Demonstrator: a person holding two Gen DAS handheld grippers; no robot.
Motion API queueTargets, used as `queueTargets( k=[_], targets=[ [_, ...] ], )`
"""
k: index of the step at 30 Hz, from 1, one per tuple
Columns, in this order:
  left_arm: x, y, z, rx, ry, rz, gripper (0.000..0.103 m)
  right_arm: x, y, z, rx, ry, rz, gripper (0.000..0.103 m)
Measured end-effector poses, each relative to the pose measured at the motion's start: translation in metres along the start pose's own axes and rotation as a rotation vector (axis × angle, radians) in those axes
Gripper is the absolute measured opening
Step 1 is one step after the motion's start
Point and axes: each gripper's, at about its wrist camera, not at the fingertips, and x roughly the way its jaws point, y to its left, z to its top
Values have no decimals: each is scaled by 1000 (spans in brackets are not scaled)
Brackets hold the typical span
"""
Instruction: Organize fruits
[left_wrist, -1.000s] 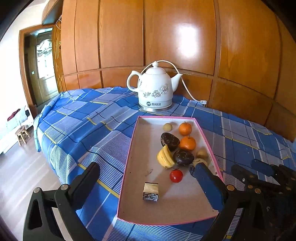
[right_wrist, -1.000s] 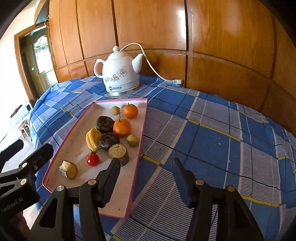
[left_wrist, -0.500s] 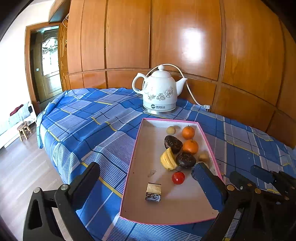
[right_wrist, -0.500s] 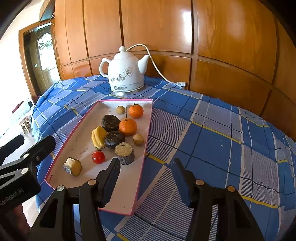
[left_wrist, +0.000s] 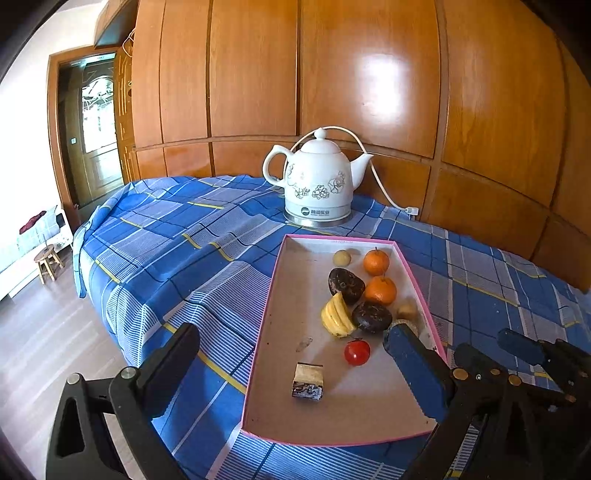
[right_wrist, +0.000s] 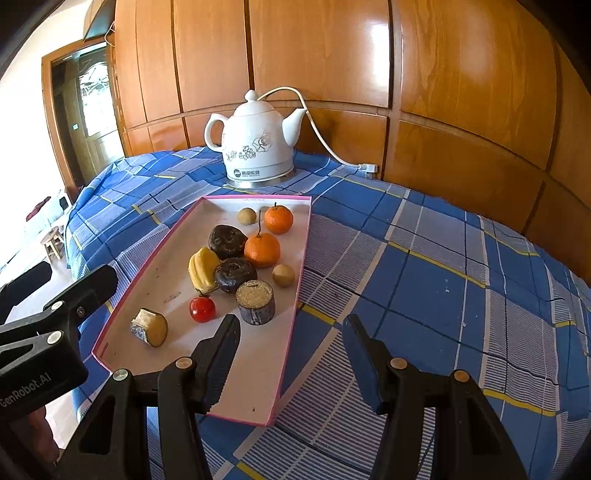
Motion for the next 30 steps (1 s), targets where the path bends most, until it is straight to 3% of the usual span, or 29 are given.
queueTargets(
  k=[30],
  targets=[
    [-2, 6, 1, 3, -2, 1, 103, -3, 5, -1, -9, -3, 0, 58]
  ],
)
